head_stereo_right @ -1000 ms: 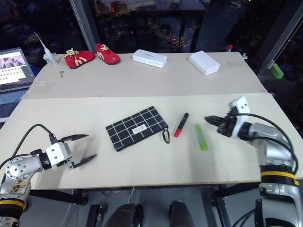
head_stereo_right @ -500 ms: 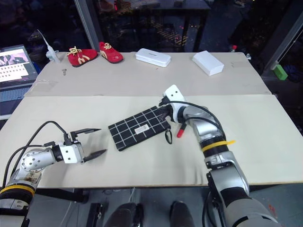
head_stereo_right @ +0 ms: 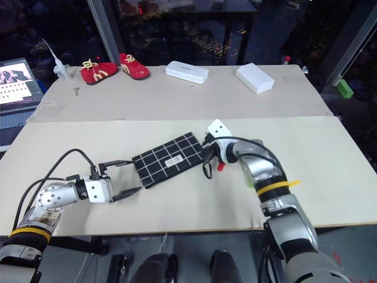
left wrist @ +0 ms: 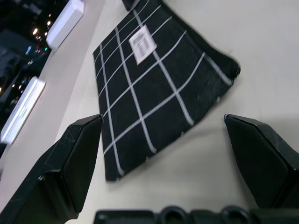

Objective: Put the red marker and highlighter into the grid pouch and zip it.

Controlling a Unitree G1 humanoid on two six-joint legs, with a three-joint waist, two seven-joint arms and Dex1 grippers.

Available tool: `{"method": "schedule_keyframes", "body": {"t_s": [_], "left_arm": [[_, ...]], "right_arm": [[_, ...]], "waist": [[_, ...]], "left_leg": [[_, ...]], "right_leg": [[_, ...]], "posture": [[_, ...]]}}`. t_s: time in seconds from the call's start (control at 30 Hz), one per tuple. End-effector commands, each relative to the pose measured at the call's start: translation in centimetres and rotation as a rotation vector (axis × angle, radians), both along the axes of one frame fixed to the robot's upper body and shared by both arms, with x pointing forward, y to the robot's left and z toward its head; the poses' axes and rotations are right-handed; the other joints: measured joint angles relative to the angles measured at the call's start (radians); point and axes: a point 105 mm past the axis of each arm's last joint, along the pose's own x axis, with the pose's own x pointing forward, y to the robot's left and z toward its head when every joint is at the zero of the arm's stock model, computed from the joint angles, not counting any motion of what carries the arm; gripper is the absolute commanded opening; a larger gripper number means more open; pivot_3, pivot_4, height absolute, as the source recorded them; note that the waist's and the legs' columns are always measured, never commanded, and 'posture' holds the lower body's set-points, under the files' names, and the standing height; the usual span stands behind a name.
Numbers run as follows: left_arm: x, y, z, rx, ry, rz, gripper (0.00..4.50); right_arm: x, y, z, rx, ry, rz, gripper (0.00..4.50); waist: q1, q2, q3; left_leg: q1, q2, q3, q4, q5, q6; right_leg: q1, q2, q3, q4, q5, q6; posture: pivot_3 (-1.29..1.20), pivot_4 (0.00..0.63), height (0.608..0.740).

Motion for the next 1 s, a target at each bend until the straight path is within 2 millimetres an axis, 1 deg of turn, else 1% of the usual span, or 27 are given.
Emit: {"method": "schedule_keyframes", "body": {"t_s": [0.03,0.1,0.13,0.23,0.33,0.47,0.57,0.7,0.87,1.0], "left_arm": [[0.0,-0.8,0.5,-0.01,-0.007,-0.035,4.5],[0.0,-1.0,0.5,-0.007,0.001,-0.047,4.5],[0.0,-0.9,0.6,-0.005,0.003,-0.049,4.5],[0.0,-0.8,0.6,0.001,0.012,-0.052,4.5],[-0.2,-0.2,0.5,0.031,0.038,-0.06,4.5],[-0.6,1.2,-0.5,0.114,0.093,-0.072,4.5],[-0.1,1.3,-0.9,0.132,0.089,-0.067,4.5],[0.8,-0.5,-1.0,0.085,0.051,-0.094,4.5],[1.4,-1.8,-0.9,0.06,0.021,-0.116,4.5],[2.7,-2.9,0.3,0.031,-0.056,-0.106,4.5]], "right_arm": [[-0.3,0.3,-0.4,-0.013,0.014,0.001,0.04],[-0.6,0.2,-2.1,-0.05,0.042,-0.003,0.04],[-0.5,-0.2,-2.9,-0.095,0.037,-0.011,0.04],[-0.6,-0.9,-4.1,-0.2,0.004,-0.003,0.04],[-0.4,-0.9,-4.2,-0.215,-0.015,-0.002,0.04],[0.1,-0.4,-3.7,-0.204,-0.032,0.001,0.04],[0.2,-0.2,-3.5,-0.195,-0.036,0.003,0.04],[0.3,-0.1,-3.4,-0.187,-0.038,0.0,0.04],[0.3,-0.2,-3.2,-0.183,-0.041,-0.003,0.04],[0.5,-0.3,-3.1,-0.18,-0.042,-0.011,0.04]], "waist": [[-0.002,0.0,0.0],[-0.002,0.0,0.0],[-0.002,0.0,0.0],[-0.002,-0.001,-0.001],[-0.003,-0.002,-0.002],[-0.003,-0.003,-0.002],[-0.003,-0.003,-0.002],[0.002,-0.003,-0.003],[0.005,-0.003,-0.003],[0.006,-0.003,-0.003]], "left_leg": [[0.001,0.0,0.0,0.0,0.0,0.0],[0.002,0.0,0.0,0.0,0.0,0.0],[0.002,0.0,0.0,0.0,0.0,0.0],[0.005,0.0,0.001,0.0,0.0,0.0],[0.01,0.001,0.003,0.0,0.0,0.0],[0.014,0.002,0.003,0.0,0.0,0.0],[0.018,0.002,0.003,0.0,0.0,0.0],[0.023,0.003,0.003,0.0,0.0,0.0],[0.021,0.002,0.003,0.0,0.0,0.0],[0.02,0.002,0.003,0.0,0.0,0.0]], "right_leg": [[0.001,0.0,0.0,0.0,0.0,0.0],[0.001,0.0,0.0,-0.001,0.0,0.0],[0.001,0.0,0.0,-0.001,0.0,0.0],[0.003,0.0,0.0,-0.001,0.0,0.0],[0.006,0.0,0.0,-0.001,0.0,0.0],[0.009,0.0,0.0,-0.001,0.0,0.0],[0.014,0.0,0.0,-0.001,-0.001,-0.001],[0.019,0.0,0.0,-0.002,-0.001,-0.001],[0.018,-0.001,-0.001,-0.002,-0.001,-0.001],[0.018,-0.001,-0.001,-0.003,-0.001,-0.001]], "posture": [[0.0,0.15,0.74],[0.0,0.15,0.74],[0.0,0.15,0.74],[0.0,0.15,0.74],[0.0,0.15,0.74],[0.0,0.15,0.74],[0.0,0.15,0.74],[0.0,0.15,0.74],[0.0,0.15,0.74],[0.0,0.15,0.74]]}}
